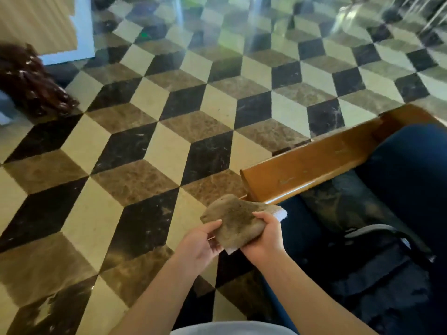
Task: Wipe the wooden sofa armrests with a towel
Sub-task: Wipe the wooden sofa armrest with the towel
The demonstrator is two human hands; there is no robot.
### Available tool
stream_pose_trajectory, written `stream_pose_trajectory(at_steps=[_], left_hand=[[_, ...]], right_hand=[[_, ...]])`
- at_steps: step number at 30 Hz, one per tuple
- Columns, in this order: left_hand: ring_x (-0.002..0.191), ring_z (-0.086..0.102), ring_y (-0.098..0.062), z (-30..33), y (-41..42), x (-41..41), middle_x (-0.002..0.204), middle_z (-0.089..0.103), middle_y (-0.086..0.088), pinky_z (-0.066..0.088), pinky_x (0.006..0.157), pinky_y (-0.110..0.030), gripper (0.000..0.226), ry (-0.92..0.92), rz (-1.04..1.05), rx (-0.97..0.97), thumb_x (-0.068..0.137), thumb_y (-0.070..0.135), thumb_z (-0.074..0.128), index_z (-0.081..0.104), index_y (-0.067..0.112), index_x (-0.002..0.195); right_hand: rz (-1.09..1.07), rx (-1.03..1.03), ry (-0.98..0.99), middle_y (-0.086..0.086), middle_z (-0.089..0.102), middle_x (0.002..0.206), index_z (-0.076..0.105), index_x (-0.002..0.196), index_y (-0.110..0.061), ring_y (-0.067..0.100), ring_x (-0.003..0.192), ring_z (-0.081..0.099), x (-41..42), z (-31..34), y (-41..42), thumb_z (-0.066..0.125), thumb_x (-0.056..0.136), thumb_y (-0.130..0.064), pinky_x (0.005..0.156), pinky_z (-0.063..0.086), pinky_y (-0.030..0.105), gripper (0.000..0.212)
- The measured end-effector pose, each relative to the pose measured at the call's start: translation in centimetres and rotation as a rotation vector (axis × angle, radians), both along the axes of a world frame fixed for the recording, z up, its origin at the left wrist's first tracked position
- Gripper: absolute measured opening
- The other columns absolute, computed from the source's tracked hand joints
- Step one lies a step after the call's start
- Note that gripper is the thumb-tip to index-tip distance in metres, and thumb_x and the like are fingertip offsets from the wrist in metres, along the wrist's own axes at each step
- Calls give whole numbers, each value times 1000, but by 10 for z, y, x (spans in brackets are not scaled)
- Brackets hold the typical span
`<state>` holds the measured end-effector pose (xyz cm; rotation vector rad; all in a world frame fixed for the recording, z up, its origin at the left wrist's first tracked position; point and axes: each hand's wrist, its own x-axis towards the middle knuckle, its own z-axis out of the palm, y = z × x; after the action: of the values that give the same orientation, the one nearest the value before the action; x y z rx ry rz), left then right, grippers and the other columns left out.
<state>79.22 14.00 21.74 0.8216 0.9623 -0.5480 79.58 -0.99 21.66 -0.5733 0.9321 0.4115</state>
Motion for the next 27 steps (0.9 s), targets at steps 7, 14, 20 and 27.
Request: stream_pose_trajectory(at_steps=[7, 14, 20, 27], left_hand=[[91, 70, -38, 16, 37, 125, 103, 68, -24, 60, 83, -49, 16, -43, -420, 16, 93, 0, 63, 63, -1, 109], [84, 75, -30, 8, 30, 206, 109, 72, -20, 59, 56, -32, 22, -181, -1110, 277, 100, 14, 55, 64, 4, 116], [90, 74, -20, -10, -21, 310, 103, 73, -6, 62, 81, -34, 19, -463, -1581, 468, 99, 31, 52, 66, 20, 107], [87, 75, -11, -13, -87, 399, 105, 73, -1, 63, 79, -28, 20, -473, -1905, 503, 102, 40, 49, 65, 29, 107]], right_hand=[[-440, 18, 33, 26, 75, 117, 61, 133, -5, 45, 117, 66, 61, 16, 44, 57, 89, -23, 92, 55, 55, 48], [-748, 3, 185, 24, 70, 124, 59, 133, -8, 43, 115, 64, 100, -1, 40, 56, 91, -22, 90, 52, 54, 45], [-915, 3, 281, 21, 69, 123, 58, 127, -11, 42, 113, 64, 156, -44, 12, 59, 81, -20, 92, 52, 53, 47], [-1091, 73, 285, 18, 66, 126, 53, 137, -18, 42, 111, 62, 222, -58, -24, 61, 72, -14, 75, 55, 50, 66]])
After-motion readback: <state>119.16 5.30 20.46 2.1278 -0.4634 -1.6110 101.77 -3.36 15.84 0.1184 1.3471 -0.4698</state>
